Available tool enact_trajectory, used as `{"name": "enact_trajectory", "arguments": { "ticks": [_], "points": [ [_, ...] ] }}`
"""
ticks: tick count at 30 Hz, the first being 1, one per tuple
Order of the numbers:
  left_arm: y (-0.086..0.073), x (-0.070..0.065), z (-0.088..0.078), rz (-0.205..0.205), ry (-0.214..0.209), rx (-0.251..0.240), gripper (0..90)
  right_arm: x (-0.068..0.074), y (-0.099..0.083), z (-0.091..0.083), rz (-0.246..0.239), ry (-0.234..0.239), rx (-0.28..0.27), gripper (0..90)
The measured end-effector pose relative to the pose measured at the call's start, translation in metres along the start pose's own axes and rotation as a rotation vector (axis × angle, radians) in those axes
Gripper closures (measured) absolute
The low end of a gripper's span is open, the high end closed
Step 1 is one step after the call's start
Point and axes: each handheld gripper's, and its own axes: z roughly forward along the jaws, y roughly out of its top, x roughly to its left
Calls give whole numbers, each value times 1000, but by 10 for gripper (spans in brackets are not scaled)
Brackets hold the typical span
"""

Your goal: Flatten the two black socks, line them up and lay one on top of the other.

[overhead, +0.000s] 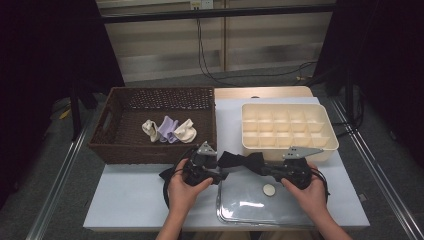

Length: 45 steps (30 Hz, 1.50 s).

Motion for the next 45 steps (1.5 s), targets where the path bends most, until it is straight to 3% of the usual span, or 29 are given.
{"name": "enact_trajectory", "arguments": {
  "ticks": [4, 9, 14, 15, 16, 19, 30, 39, 41, 45],
  "points": [
    [5, 0, 8, 35, -3, 15, 449, -2, -4, -2, 10, -1, -2, 853],
    [12, -1, 18, 50, -10, 3, 484, -3, -10, -3, 24, -8, -4, 852],
    [15, -1, 27, 63, -23, 52, 671, -2, -13, -4, 27, -8, -2, 852],
    [16, 1, 27, 88, -31, 83, 720, -1, -13, -4, 27, -9, -4, 852],
    [16, 0, 30, 53, -38, 79, 772, -1, -14, -5, 26, -11, -3, 852],
    [16, 1, 30, 35, -63, 92, 874, -2, -15, -7, 32, -16, -8, 851],
    [17, -1, 7, -1, -102, 67, 894, -9, -19, -18, 61, -33, -25, 849],
    [21, -6, -9, 13, -113, 48, 896, -14, -24, -22, 80, -39, -33, 828],
    [21, -6, -9, 9, -115, 50, 896, -13, -24, -23, 74, -46, -40, 789],
    [21, -6, -8, 1, -124, 45, 897, -10, -20, -24, 53, -76, -48, 588]
  ]
}}
